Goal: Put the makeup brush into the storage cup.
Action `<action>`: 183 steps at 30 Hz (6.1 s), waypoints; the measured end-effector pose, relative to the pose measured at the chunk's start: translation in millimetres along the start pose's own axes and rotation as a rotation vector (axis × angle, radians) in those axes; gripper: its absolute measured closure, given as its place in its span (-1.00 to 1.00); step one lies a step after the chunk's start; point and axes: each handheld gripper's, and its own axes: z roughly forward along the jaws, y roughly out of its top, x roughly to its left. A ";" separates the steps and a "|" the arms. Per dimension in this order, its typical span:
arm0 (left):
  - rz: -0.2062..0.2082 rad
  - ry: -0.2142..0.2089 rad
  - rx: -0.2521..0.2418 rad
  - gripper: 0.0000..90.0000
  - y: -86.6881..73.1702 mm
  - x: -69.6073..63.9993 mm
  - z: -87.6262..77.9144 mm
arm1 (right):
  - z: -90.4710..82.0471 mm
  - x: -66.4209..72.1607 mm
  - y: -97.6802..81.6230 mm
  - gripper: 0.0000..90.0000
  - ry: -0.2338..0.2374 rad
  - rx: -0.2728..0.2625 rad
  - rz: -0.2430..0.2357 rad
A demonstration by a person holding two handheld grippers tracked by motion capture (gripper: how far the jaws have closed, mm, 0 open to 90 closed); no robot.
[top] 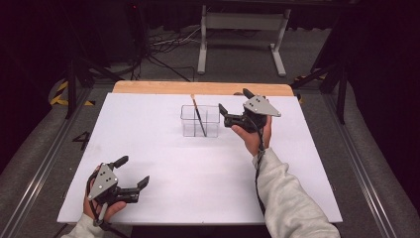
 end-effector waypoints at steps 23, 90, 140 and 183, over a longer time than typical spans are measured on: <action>0.003 -0.005 -0.009 -0.85 -0.1 -0.6 0.1 | -33.1 -2.0 -2.8 -0.81 -0.010 0.026 -0.065; 0.013 0.006 0.005 -0.88 -0.1 -3.2 -0.3 | -103.2 -9.8 -32.9 -0.82 0.020 0.077 -0.168; 0.022 -0.002 0.005 -0.88 2.0 -3.2 3.7 | -152.9 -22.4 -76.0 -0.84 0.033 0.153 -0.223; 0.047 -0.019 -0.011 -0.89 9.6 -3.8 12.2 | -202.4 -31.1 -116.5 -0.91 0.045 0.292 -0.142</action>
